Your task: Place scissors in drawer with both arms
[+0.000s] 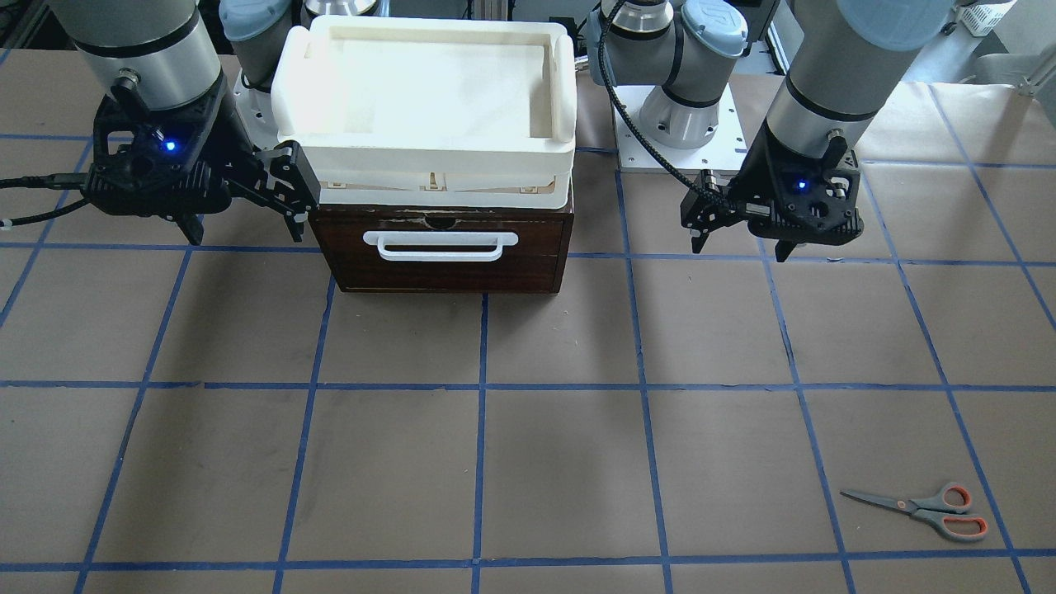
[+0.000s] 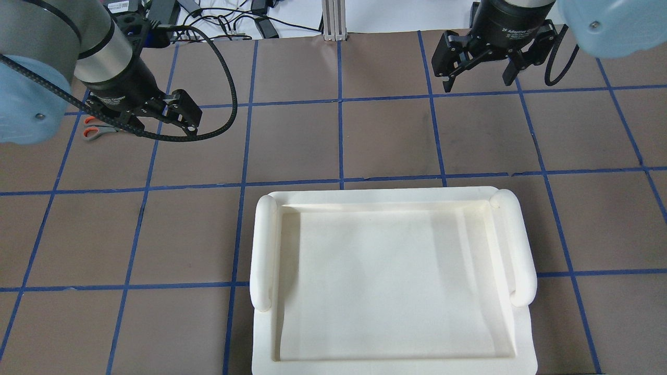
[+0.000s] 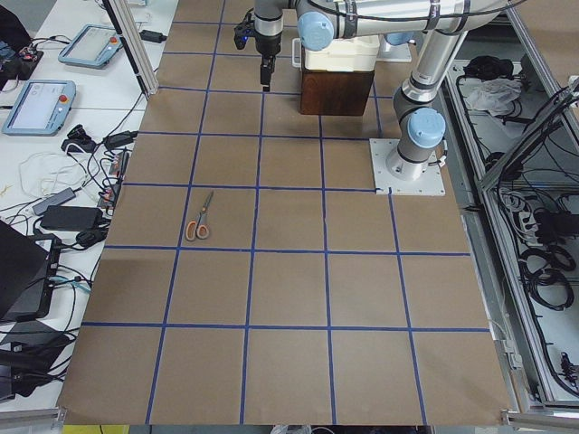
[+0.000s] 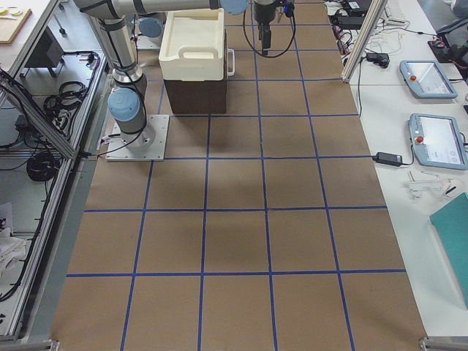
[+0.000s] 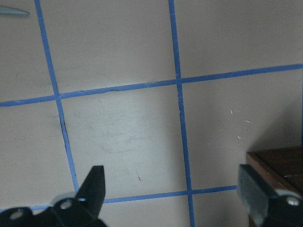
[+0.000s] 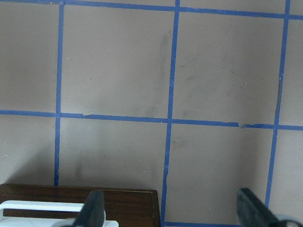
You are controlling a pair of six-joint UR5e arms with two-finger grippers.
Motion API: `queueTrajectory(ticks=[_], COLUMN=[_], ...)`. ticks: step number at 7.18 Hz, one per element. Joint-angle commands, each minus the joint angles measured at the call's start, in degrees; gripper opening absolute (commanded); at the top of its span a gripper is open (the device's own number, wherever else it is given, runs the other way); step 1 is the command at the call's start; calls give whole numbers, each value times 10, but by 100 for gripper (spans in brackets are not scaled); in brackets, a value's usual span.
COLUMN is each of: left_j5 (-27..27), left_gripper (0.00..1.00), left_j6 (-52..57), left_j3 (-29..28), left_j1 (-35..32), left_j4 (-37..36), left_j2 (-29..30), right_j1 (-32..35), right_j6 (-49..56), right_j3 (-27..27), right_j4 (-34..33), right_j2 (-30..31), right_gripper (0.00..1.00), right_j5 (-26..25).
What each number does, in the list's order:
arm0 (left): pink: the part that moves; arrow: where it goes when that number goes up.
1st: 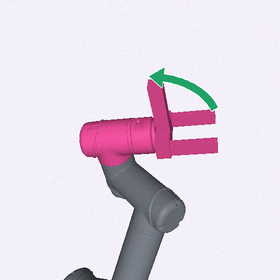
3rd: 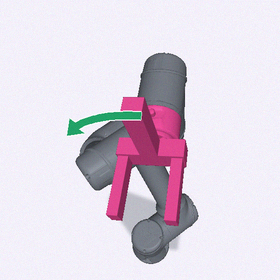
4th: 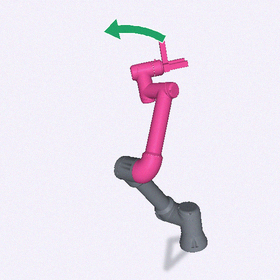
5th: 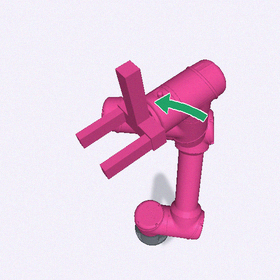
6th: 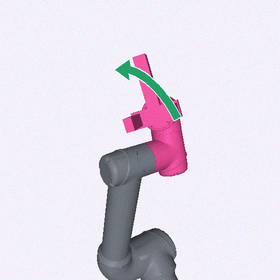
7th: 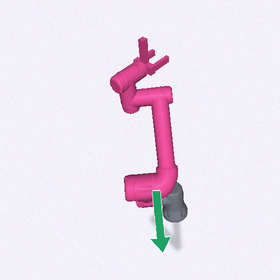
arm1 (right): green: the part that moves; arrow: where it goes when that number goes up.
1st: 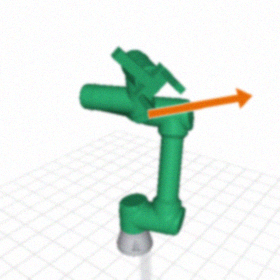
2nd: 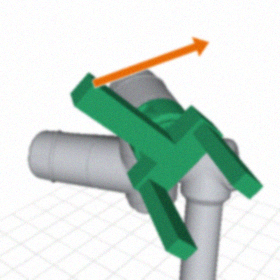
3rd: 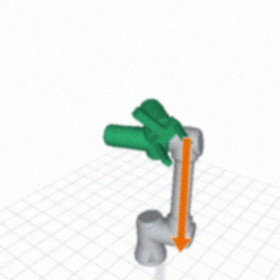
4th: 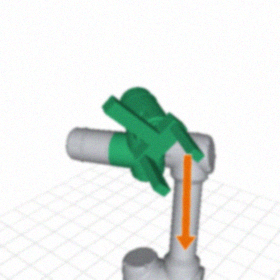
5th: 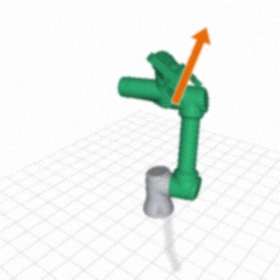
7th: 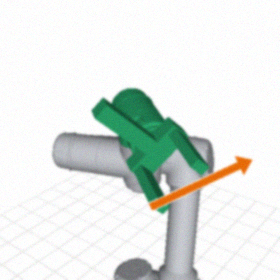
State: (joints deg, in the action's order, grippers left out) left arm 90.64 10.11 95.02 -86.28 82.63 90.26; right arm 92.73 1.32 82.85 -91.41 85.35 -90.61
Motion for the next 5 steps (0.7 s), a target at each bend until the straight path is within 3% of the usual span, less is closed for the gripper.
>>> queueTrajectory(ticks=[1, 4, 5], left_j5=[2, 3, 3], left_gripper=[100, 100, 100], left_j6=[-1, 1, 2], left_j3=[-6, -5, -4], left_j1=[1, 2, 4], left_j4=[2, 5, 7], left_j2=[-6, -6, -6], right_j1=[3, 12, 15], right_j6=[0, 4, 52], right_j3=[0, 7, 6], right_j4=[0, 5, 3], right_j2=[0, 1, -5], right_gripper=[100, 100, 100], right_j5=[0, 9, 17])
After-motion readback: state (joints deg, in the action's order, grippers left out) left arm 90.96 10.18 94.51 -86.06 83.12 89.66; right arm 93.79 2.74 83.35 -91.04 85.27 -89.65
